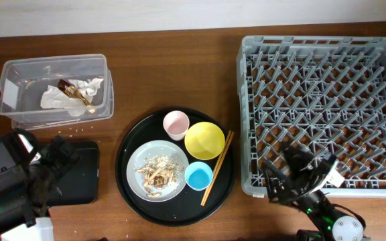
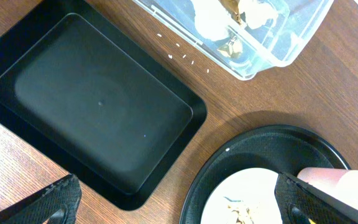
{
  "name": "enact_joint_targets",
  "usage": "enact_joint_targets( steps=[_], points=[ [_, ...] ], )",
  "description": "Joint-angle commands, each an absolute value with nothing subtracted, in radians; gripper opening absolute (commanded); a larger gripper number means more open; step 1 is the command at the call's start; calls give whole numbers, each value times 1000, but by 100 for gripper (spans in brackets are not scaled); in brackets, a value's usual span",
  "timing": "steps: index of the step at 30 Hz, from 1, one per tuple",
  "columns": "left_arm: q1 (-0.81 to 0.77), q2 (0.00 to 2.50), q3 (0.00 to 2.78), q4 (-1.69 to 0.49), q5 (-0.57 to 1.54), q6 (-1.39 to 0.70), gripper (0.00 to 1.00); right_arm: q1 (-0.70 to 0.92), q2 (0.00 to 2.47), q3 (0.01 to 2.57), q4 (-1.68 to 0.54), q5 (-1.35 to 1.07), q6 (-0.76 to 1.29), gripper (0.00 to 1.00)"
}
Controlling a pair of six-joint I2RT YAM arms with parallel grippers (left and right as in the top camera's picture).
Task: Sort waste into correct bins and load items into the dishwasher rack
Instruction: 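Reach the right gripper to the blue cup on the tray and grasp it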
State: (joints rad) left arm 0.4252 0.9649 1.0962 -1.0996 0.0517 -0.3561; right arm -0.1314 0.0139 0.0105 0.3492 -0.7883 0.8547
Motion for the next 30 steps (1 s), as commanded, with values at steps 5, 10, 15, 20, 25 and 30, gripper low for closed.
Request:
enact_joint_targets(
  steps=[5, 10, 15, 20, 25, 30],
  points=[
    [431, 963, 1111, -1097, 44, -354, 99, -138, 8, 51, 638, -814, 1604, 99],
    [431, 963, 1111, -1097, 44, -354, 99, -138, 96, 334, 358, -861, 1369, 98],
    [431, 963, 1111, -1097, 44, -354, 99, -137, 437, 750, -357, -1018, 717, 98],
    [431, 963, 1111, -1097, 44, -354, 99, 76, 617, 949, -678, -762, 456, 98],
    [431, 963, 1111, -1097, 44, -354, 99, 561, 739, 954, -767, -261, 488, 99],
    [431, 963, 1111, -1097, 44, -354, 99, 1032, 1168, 1238, -903, 200, 516, 98]
  ],
)
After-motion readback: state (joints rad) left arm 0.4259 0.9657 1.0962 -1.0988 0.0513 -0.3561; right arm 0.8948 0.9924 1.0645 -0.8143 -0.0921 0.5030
